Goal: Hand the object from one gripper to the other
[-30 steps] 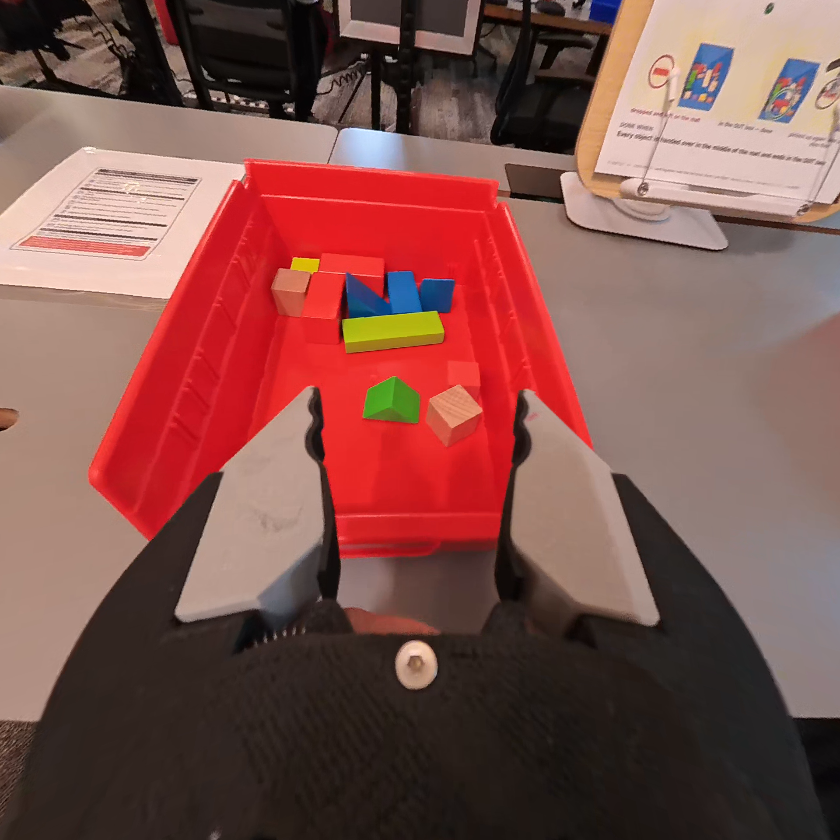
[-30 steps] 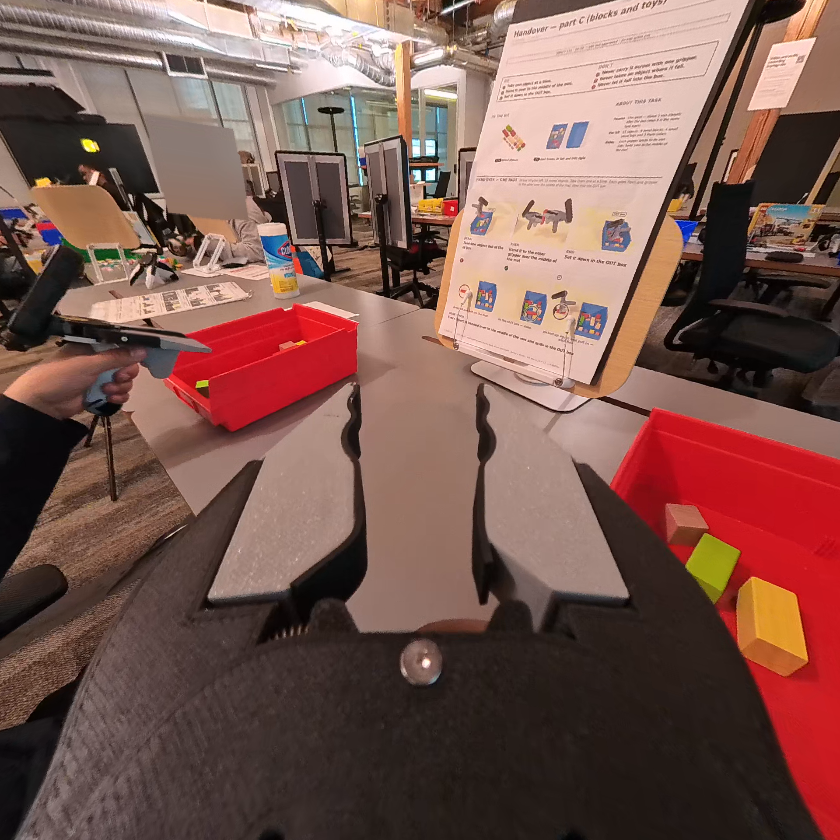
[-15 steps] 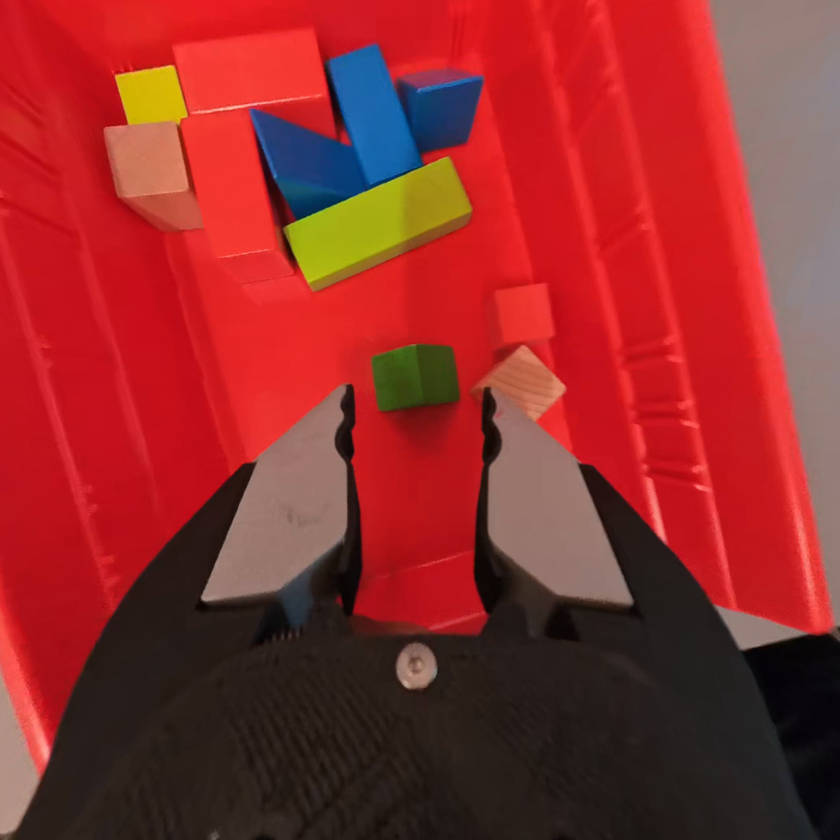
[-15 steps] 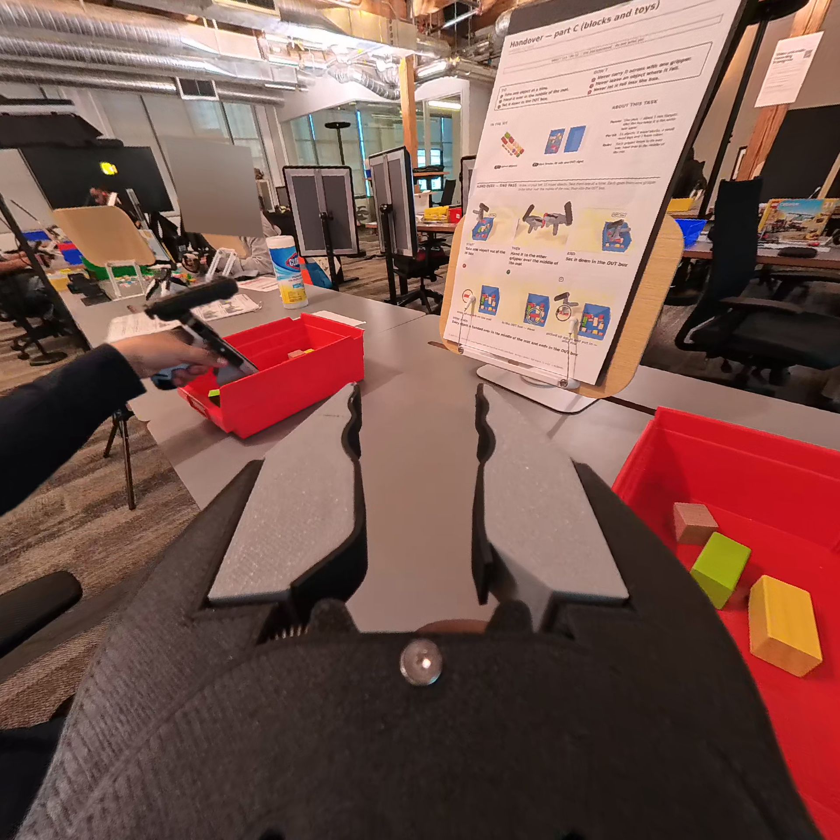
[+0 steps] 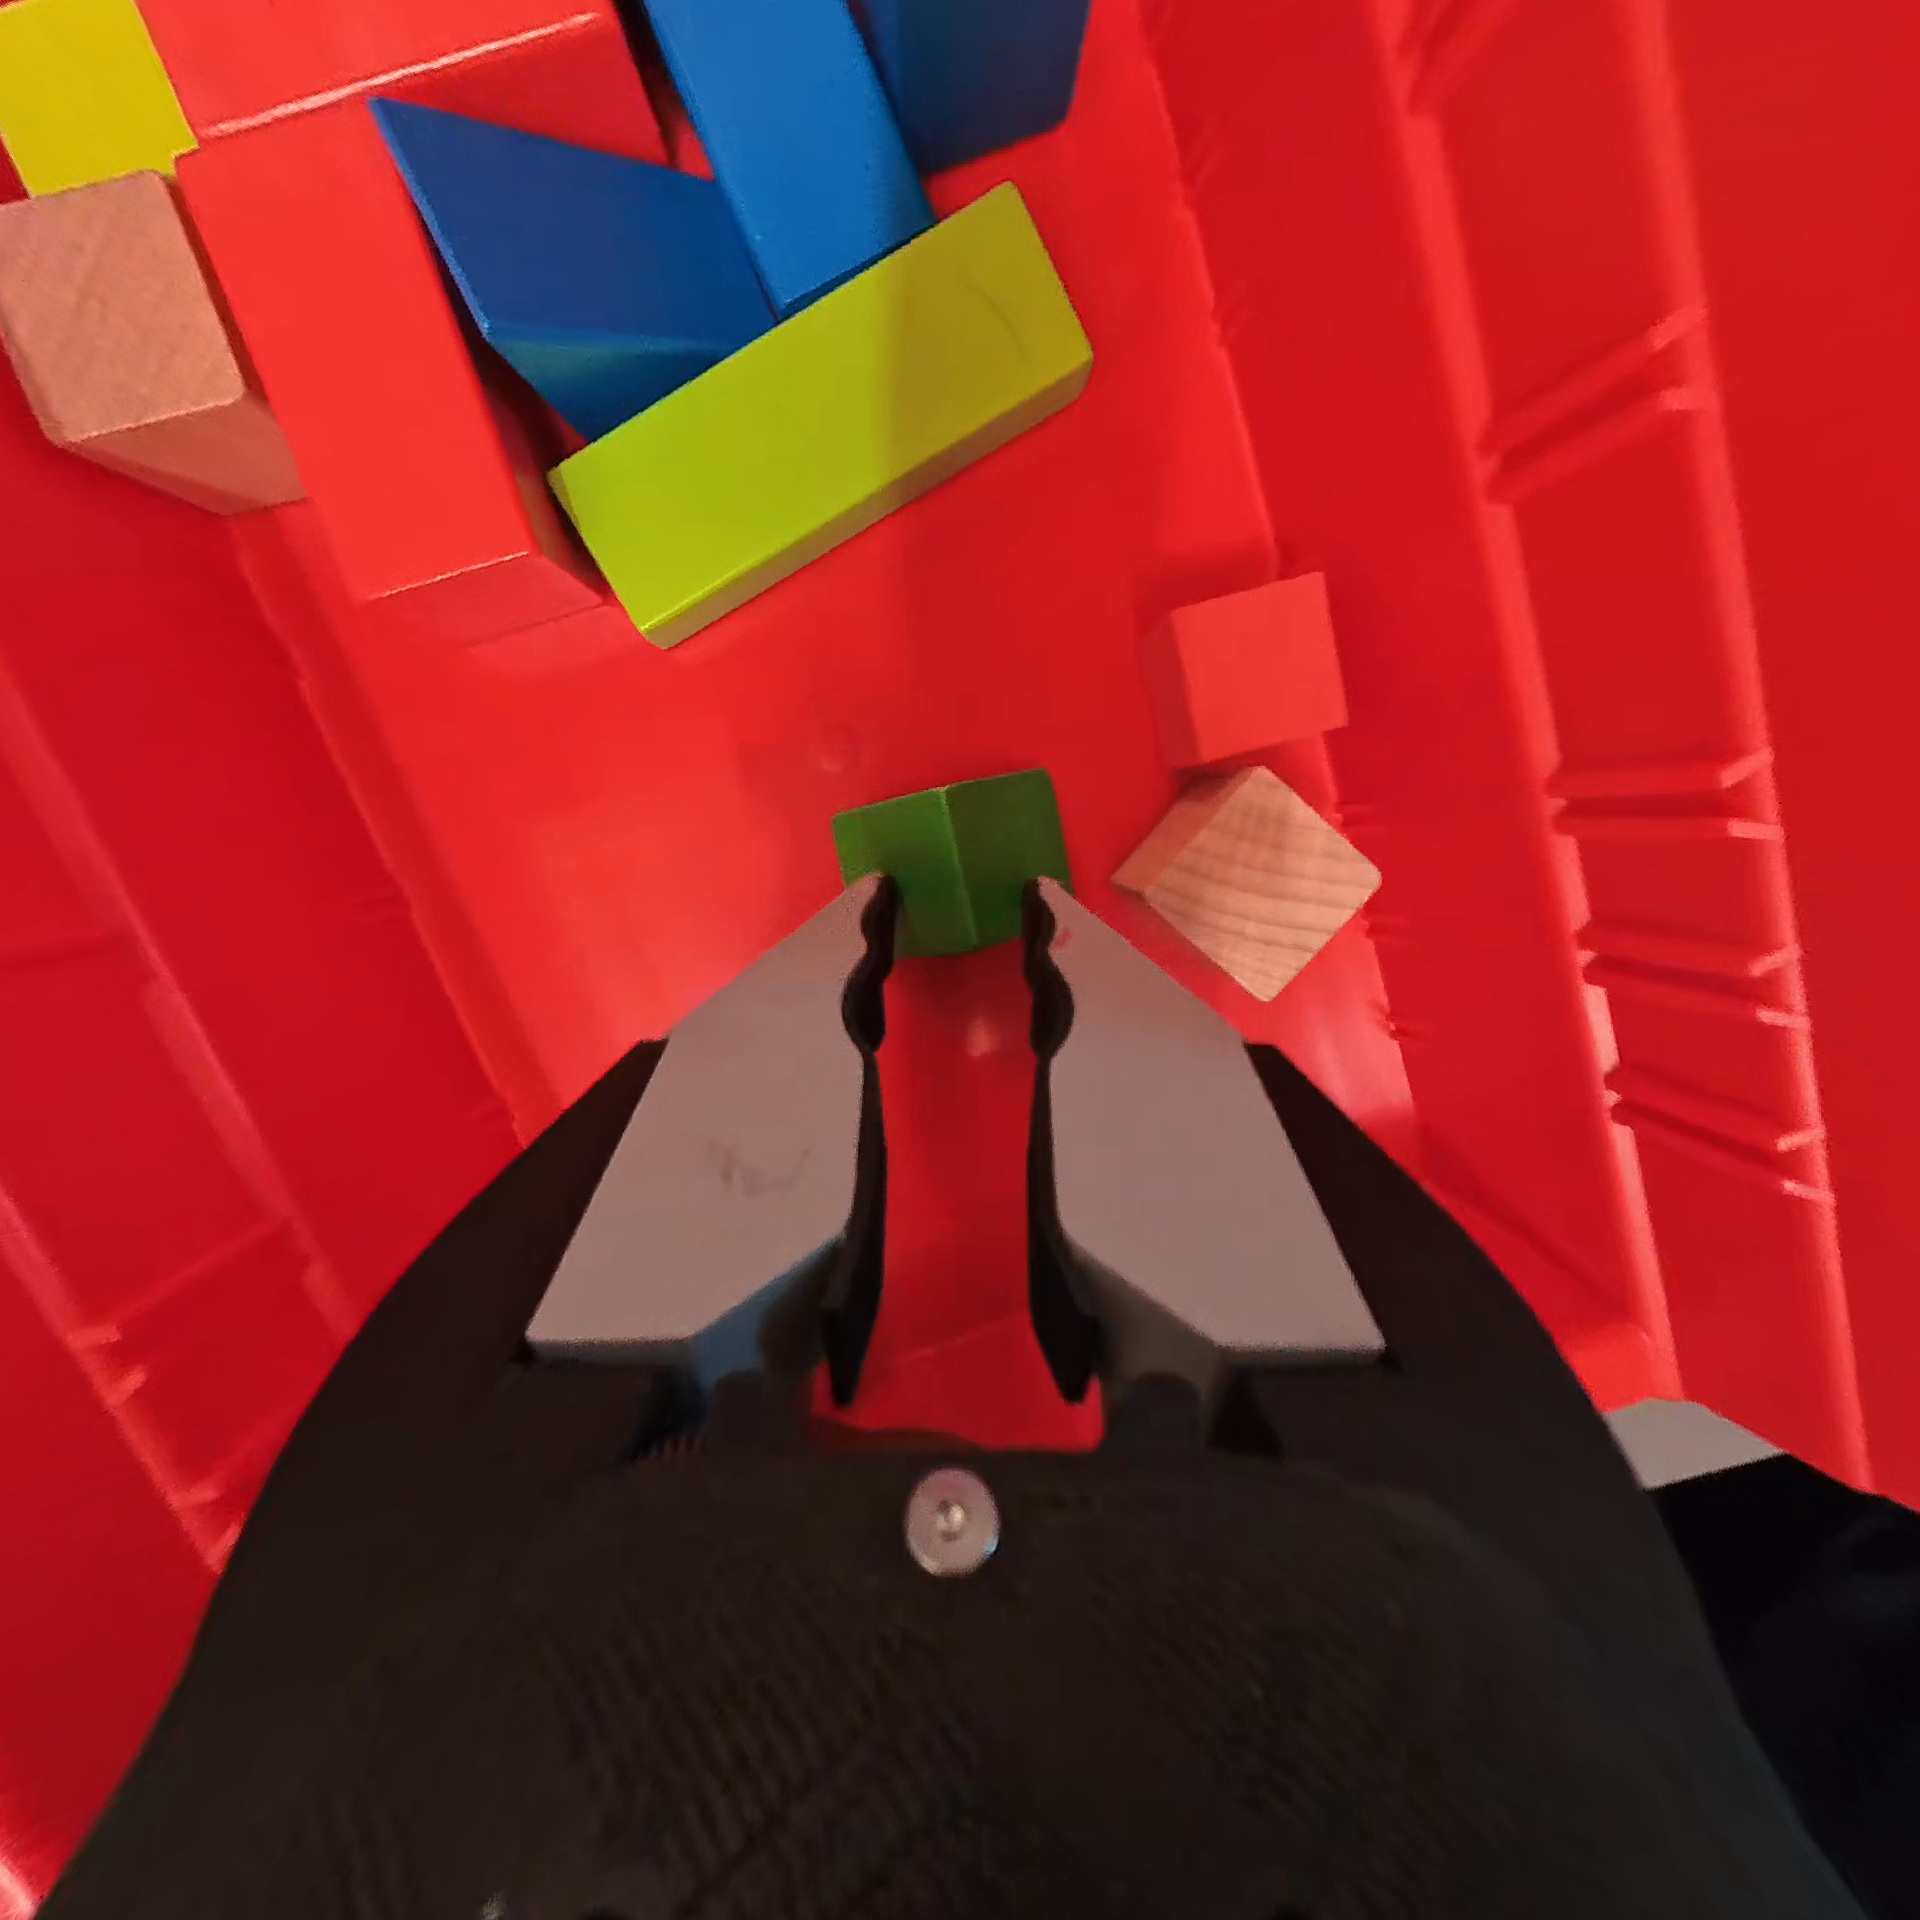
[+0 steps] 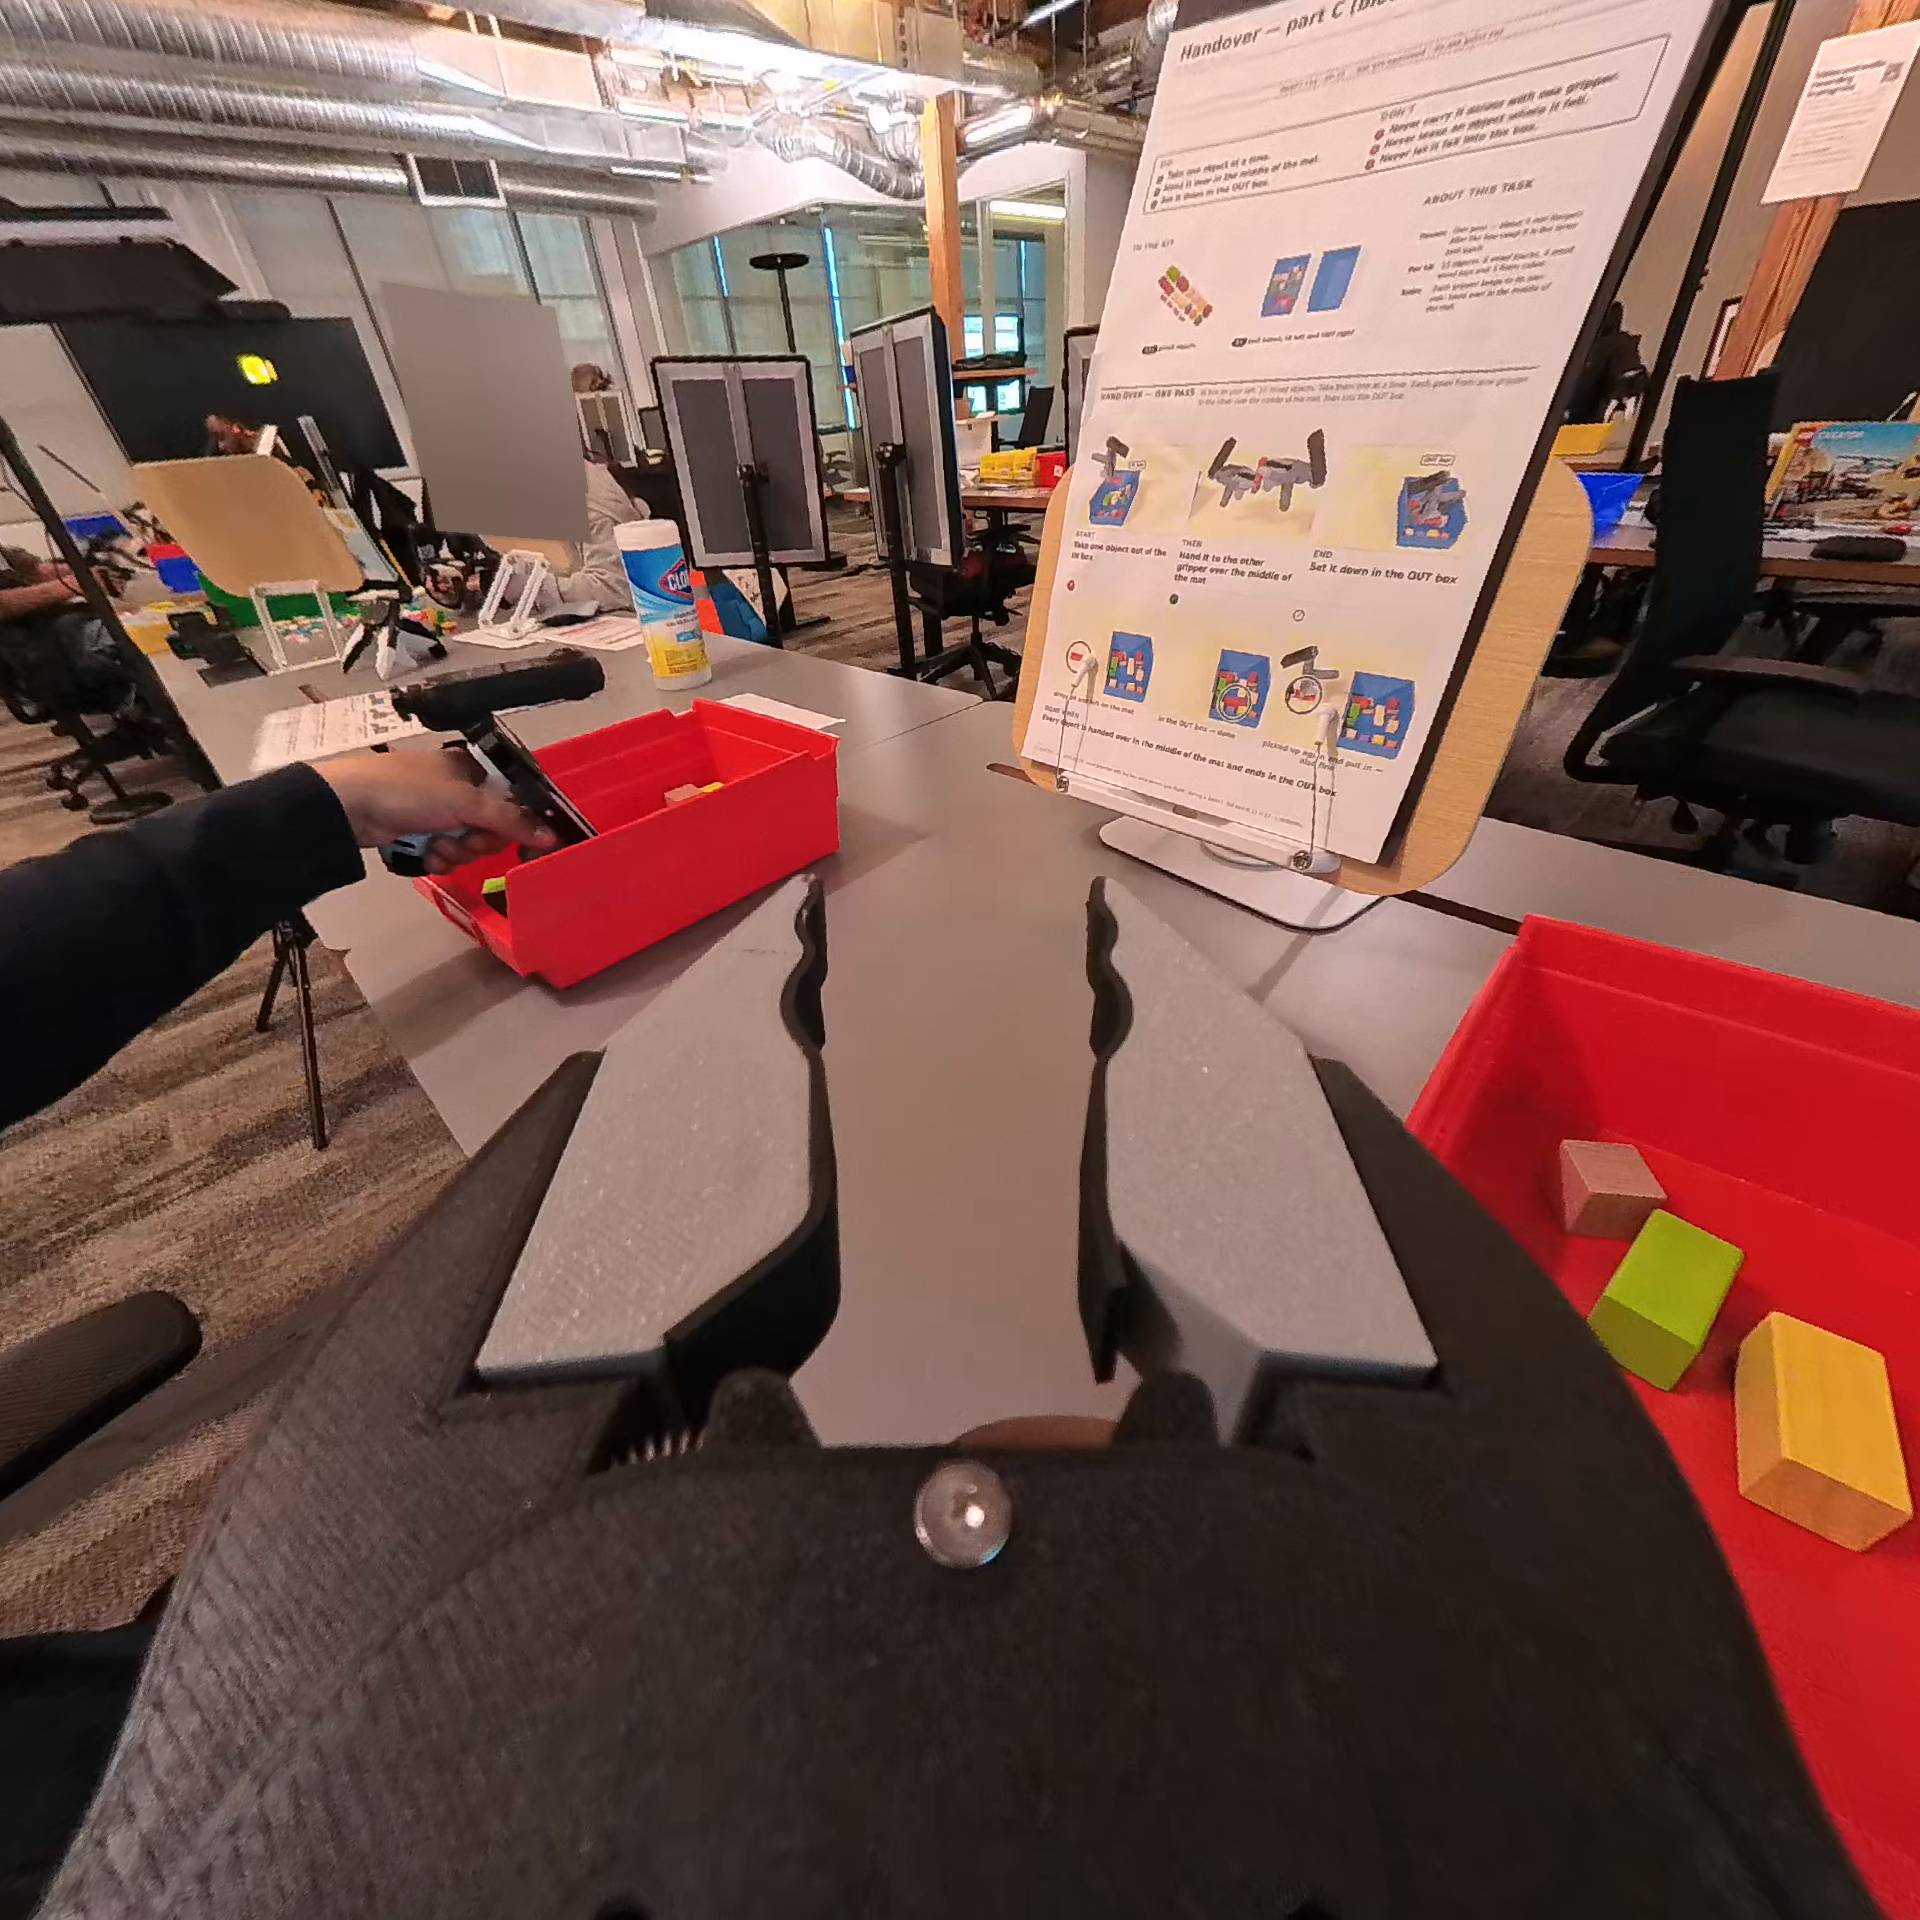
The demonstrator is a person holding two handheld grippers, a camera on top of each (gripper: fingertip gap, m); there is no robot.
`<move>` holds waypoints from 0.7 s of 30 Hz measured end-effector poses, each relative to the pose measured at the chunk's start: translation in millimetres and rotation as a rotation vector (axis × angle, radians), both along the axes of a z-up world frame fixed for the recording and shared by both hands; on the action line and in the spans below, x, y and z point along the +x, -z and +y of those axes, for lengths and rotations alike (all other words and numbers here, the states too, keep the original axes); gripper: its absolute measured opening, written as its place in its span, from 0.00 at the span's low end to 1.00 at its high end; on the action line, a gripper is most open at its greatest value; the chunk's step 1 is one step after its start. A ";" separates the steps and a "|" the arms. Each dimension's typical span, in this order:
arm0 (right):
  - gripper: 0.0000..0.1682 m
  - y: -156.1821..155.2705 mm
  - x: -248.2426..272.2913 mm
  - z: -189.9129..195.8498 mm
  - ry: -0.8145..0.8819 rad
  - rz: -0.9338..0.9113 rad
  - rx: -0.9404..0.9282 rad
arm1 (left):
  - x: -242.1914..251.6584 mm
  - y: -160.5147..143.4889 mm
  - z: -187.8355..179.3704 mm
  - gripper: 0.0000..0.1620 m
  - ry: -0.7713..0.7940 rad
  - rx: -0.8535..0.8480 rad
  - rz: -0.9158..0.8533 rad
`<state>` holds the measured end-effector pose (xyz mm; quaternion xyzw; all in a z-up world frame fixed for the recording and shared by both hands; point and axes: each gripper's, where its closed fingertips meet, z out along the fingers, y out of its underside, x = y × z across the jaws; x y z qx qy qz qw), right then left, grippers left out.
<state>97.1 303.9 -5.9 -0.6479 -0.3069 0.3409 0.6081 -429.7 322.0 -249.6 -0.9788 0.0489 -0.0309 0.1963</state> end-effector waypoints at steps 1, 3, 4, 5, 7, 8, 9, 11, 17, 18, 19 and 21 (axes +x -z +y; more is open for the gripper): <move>0.28 -0.9 1.2 -0.1 0.000 0.005 0.000 | -0.8 -0.5 -1.9 0.13 0.008 -0.010 0.004; 0.28 -2.1 2.9 -0.5 -0.002 0.014 -0.001 | -4.8 -3.4 -7.5 0.08 0.022 -0.028 0.036; 0.28 -2.6 3.4 -0.4 -0.003 0.017 -0.001 | -7.6 -6.3 -9.8 0.05 0.024 -0.029 0.056; 0.28 -2.9 3.8 -0.3 -0.003 0.020 -0.002 | -8.9 -10.3 -11.2 0.02 0.025 -0.022 0.066; 0.28 -2.5 3.3 0.0 -0.007 0.022 -0.005 | -12.4 -17.5 -14.4 0.00 0.021 -0.022 0.095; 0.28 -1.9 2.2 -0.1 -0.010 0.020 -0.007 | -12.2 -20.1 -15.9 0.00 0.037 -0.027 0.108; 0.29 -1.0 1.0 -0.2 -0.013 0.017 -0.009 | -11.2 -22.2 -17.5 0.06 0.070 -0.031 0.126; 0.29 0.6 -1.6 -0.9 -0.016 0.007 -0.009 | -17.3 -26.4 -17.1 0.12 0.150 -0.035 0.232; 0.29 2.0 -2.7 -1.2 -0.013 -0.005 -0.007 | -31.2 -6.4 -33.3 0.36 0.660 -0.234 0.669; 0.29 1.9 -1.6 -0.4 -0.010 -0.004 -0.008 | -32.2 -4.9 -31.9 0.37 0.735 -0.244 0.732; 0.28 1.9 -0.3 0.7 -0.007 0.000 -0.009 | -29.6 -4.5 -29.1 0.38 0.791 -0.237 0.761; 0.28 2.4 1.7 3.6 -0.003 0.008 -0.015 | -21.1 -6.9 -19.6 0.40 0.847 -0.201 0.765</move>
